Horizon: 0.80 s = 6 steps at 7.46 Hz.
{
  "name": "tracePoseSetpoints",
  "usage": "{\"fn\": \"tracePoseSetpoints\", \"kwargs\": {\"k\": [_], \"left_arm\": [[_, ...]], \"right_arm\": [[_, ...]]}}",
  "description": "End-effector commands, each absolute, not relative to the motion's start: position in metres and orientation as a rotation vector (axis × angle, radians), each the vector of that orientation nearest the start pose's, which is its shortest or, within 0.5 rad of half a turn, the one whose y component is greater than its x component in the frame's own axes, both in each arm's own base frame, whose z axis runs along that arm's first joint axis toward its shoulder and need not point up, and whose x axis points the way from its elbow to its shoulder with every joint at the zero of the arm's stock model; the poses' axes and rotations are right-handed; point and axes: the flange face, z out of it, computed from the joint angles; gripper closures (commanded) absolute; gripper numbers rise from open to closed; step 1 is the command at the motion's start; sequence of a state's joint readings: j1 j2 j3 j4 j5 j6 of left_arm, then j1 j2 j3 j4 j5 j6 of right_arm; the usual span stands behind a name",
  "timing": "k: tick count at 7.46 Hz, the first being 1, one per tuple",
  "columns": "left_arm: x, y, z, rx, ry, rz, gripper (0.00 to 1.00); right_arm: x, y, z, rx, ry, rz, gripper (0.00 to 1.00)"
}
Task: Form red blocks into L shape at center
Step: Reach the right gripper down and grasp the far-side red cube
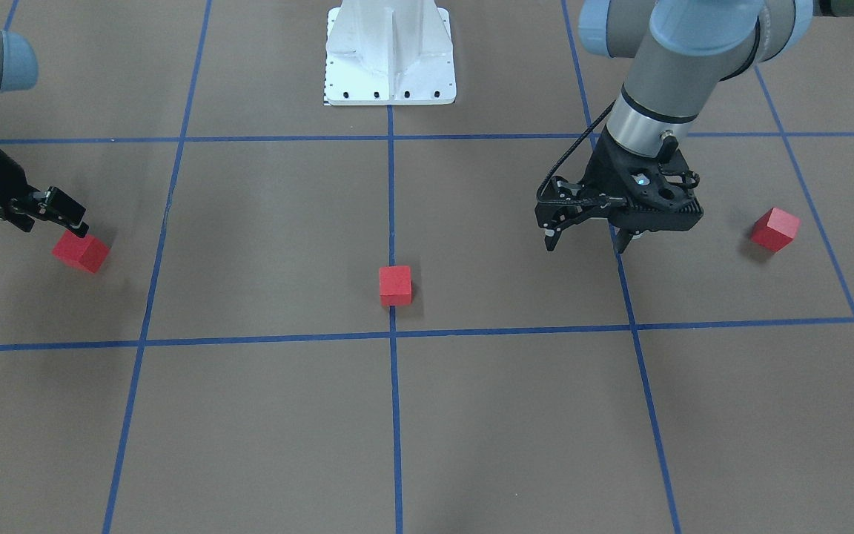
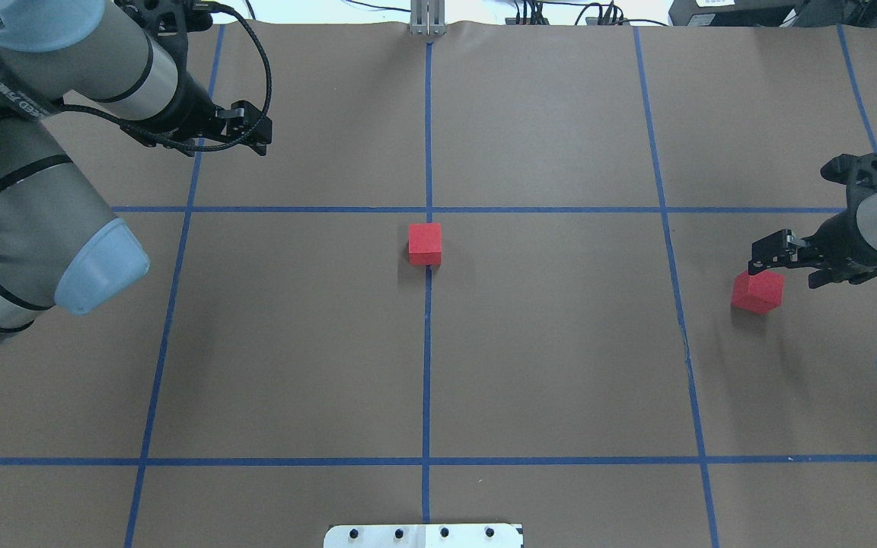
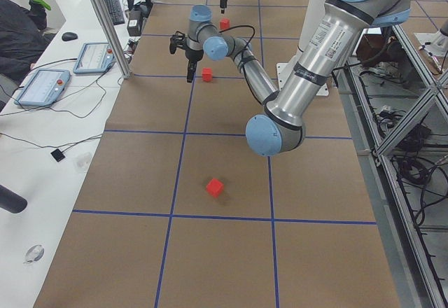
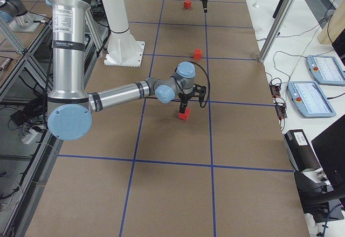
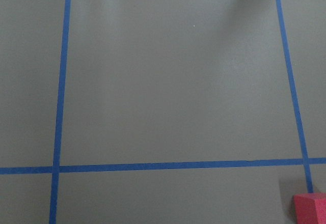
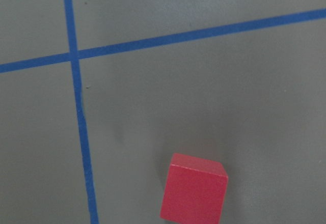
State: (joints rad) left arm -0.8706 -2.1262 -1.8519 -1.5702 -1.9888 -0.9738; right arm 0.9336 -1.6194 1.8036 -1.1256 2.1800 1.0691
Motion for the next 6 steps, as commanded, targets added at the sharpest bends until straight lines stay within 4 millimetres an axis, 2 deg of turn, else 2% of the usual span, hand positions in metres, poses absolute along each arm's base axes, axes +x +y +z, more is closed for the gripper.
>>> {"fn": "tracePoseSetpoints", "kwargs": {"k": [1, 4, 6], "left_arm": [[0.329, -0.535, 0.22, 0.261, 0.873, -0.078, 0.01], [0.33, -0.535, 0.226, 0.257, 0.869, -0.077, 0.01], [0.33, -0.535, 0.227, 0.256, 0.868, -0.077, 0.01]], "right_arm": [[-0.248, -0.442, 0.544, -0.033, -0.833, 0.222, 0.01], [-0.254, -0.44, 0.556, -0.054, -0.814, 0.221, 0.01], [-0.265, -0.442, 0.552, -0.054, -0.818, 0.206, 0.01]]}}
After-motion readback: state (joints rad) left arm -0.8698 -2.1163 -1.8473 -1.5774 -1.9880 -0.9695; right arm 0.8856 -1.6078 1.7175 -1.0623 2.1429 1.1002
